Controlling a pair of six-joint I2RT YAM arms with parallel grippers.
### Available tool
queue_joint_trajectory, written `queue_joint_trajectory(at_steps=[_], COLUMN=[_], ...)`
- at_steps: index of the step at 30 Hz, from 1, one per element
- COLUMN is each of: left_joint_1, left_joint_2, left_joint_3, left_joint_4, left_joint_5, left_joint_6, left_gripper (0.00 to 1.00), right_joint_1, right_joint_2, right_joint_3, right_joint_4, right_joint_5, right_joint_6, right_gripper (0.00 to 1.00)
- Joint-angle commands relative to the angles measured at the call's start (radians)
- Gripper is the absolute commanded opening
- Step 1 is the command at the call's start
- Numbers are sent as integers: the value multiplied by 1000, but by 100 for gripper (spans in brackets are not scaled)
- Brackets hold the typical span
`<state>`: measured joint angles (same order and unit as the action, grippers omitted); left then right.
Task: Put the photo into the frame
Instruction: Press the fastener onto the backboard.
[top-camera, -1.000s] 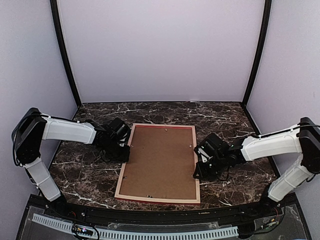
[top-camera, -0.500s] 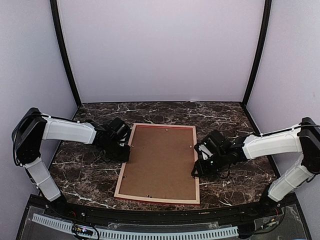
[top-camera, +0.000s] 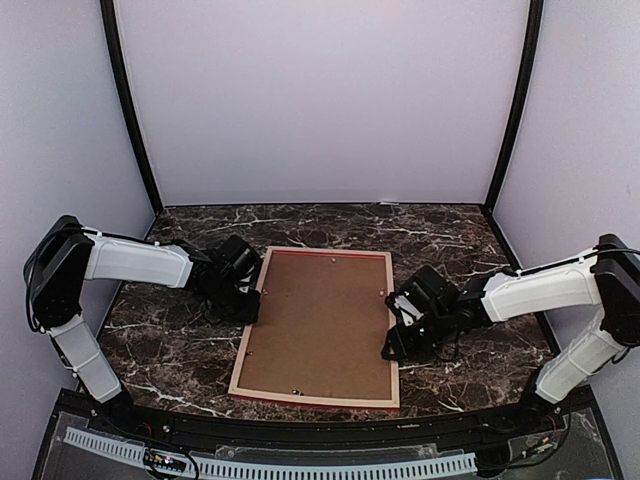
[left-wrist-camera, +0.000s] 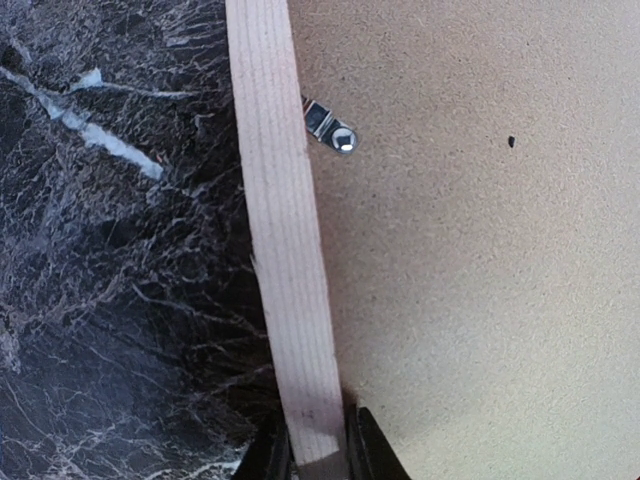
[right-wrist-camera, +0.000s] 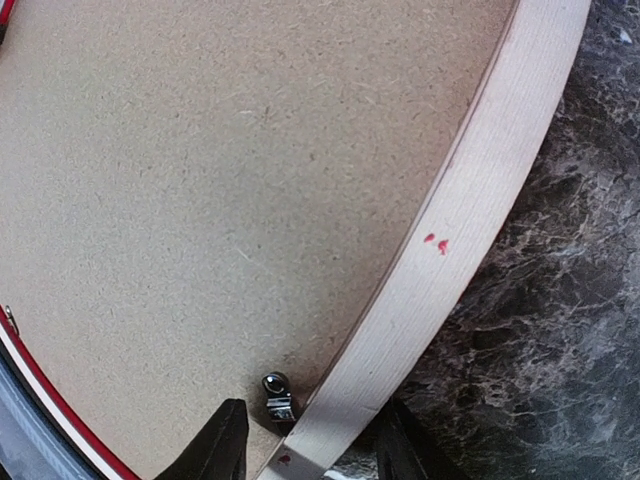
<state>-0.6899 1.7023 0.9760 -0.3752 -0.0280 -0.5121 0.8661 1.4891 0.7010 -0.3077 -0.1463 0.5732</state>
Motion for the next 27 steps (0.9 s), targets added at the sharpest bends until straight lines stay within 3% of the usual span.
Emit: queue_joint_trajectory(at_steps=[1,18,27], left_joint_1=[-3,-3,-3], left_joint_2=[15,12,2], left_joint_3=[6,2,-3], left_joint_4=[-24,-24,-20], left_joint_5=[-2,0,2], left_joint_6=[34,34,29], left_gripper=[18,18,18], right_joint_1=[14,-16,-52], right_joint_2=[21,24,-7], right_joint_3=[6,1,-1], right_joint_4=[-16,-4,53], right_joint_5=[28,42,-12], right_joint_6=[-21,-2,19], right_gripper=[44,28,50])
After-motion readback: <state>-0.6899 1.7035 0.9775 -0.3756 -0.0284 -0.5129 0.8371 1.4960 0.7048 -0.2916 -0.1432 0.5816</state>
